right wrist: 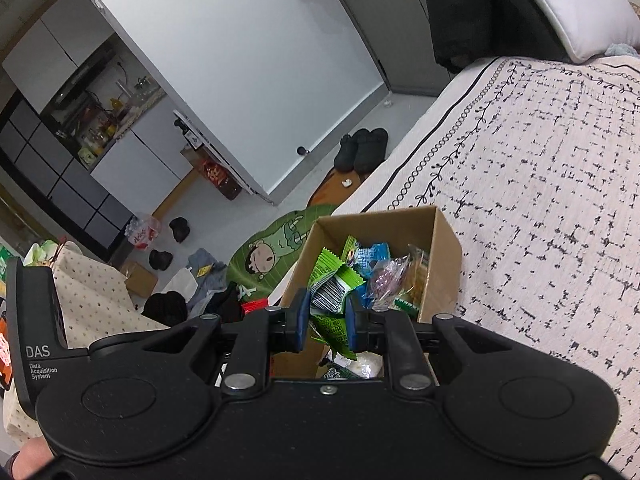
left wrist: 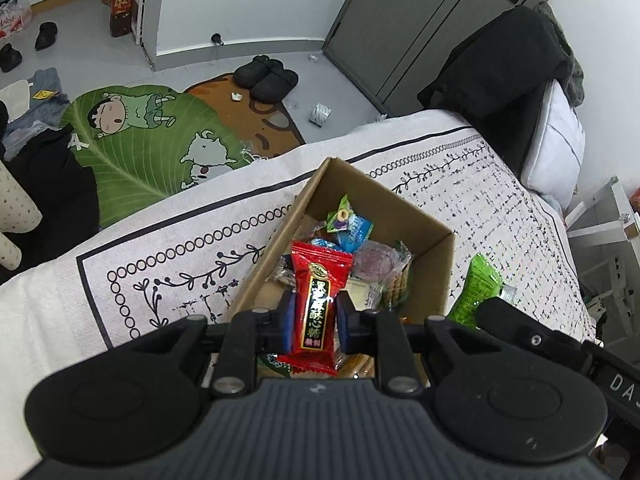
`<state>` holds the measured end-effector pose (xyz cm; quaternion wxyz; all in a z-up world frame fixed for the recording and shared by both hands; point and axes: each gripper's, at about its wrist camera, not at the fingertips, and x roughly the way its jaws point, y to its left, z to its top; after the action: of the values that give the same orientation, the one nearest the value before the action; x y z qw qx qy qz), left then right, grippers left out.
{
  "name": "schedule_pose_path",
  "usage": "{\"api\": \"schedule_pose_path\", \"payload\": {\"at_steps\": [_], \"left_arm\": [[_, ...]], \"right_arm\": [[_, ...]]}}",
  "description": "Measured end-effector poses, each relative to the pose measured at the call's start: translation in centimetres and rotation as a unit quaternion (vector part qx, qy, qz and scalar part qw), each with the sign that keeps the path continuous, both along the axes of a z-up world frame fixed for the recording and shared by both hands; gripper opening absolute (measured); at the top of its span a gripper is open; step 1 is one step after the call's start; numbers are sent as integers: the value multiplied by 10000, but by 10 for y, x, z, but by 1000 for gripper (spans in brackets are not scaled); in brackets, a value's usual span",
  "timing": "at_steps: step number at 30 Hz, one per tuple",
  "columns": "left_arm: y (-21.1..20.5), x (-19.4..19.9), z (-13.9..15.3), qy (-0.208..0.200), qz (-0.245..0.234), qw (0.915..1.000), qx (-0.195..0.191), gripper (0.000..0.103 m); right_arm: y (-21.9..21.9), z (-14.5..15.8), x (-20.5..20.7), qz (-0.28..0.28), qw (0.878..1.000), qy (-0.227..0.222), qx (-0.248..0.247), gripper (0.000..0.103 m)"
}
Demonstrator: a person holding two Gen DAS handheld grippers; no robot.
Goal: Organize snacks
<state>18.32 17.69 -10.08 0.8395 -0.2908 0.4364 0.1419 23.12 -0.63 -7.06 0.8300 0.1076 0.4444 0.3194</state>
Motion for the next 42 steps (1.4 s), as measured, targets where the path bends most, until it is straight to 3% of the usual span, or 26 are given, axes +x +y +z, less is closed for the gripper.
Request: {"api": "schedule_pose_path", "payload": {"at_steps": [6,10,13,16,18,30,37,42], "left_arm": [[4,3,-6,156,-35,9999,-4,29],[9,1,-7,225,60,9997,-15,51],[12,0,-7,257,118,9996,-16,60],[13,-1,-5,274,150,9995,7,67],[13,-2,-4,269,128,9996,16,69],[1,-11,9,234,35,9997,82,78],[-14,-23,25,66,-77,9997,239,81],[-29,-35,34,-35,-139,9990,419,88]], "right_arm": [[9,-11,-2,88,9998,164,-92,19],[16,-16,-5,219,9992,275,-209,24],[17,-19,-5,217,9988,349,-282,26],[14,-19,-4,143,9987,379,-299,36],[10,-18,-3,76,9988,344,-343,43],[-27,-11,-1,-467,9972,315,-492,58],[-57,4,-12,-830,9945,15,-640,78],[-71,16,-28,-829,9936,-267,-720,82]]}}
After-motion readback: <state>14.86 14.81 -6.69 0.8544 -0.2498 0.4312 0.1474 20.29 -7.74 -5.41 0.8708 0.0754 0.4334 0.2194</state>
